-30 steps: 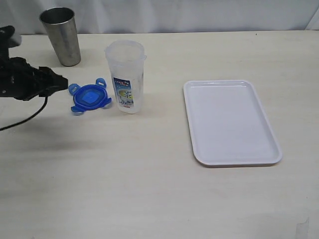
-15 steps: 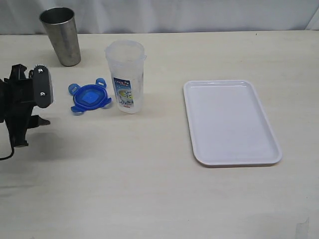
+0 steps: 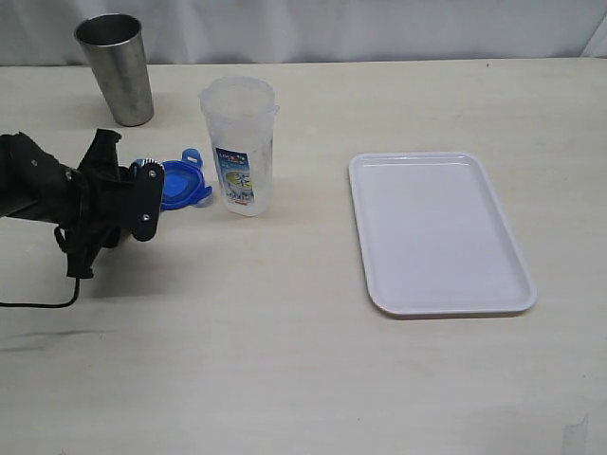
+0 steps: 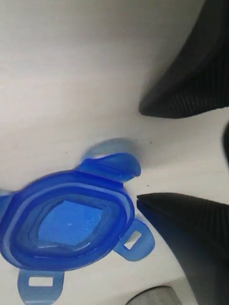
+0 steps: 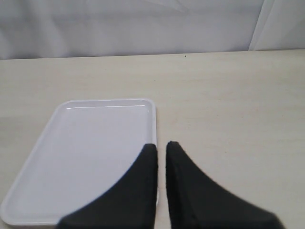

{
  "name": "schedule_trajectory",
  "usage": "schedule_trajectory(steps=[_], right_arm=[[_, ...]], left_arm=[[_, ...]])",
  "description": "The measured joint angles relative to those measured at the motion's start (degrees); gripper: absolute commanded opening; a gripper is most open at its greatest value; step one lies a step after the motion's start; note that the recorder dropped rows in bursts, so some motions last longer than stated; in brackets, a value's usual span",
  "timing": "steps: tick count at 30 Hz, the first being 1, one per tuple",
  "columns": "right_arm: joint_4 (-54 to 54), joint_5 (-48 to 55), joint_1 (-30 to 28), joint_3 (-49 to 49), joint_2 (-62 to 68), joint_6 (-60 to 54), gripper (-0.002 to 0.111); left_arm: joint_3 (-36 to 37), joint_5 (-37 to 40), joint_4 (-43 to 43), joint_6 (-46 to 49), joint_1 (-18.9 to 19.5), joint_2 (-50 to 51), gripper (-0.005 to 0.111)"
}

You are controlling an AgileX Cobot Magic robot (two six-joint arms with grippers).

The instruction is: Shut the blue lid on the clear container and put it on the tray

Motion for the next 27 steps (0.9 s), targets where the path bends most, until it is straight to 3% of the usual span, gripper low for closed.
schedule_trajectory(steps=[8, 17, 27], right_arm=[[0.00, 0.00, 0.00, 0.00, 0.00, 0.00, 0.007], [0.00, 0.00, 0.00, 0.00, 0.00, 0.00, 0.007], [0.00, 0.00, 0.00, 0.00, 0.00, 0.00, 0.007]], left_arm=[[-2.54, 2.29, 0.00, 0.00, -3.08, 1.02, 0.048], [-3.12, -0.84, 0.00, -0.82, -3.23, 2.33, 0.047], [-3.12, -0.46, 0.00, -0.95, -3.23, 3.10, 0.012]])
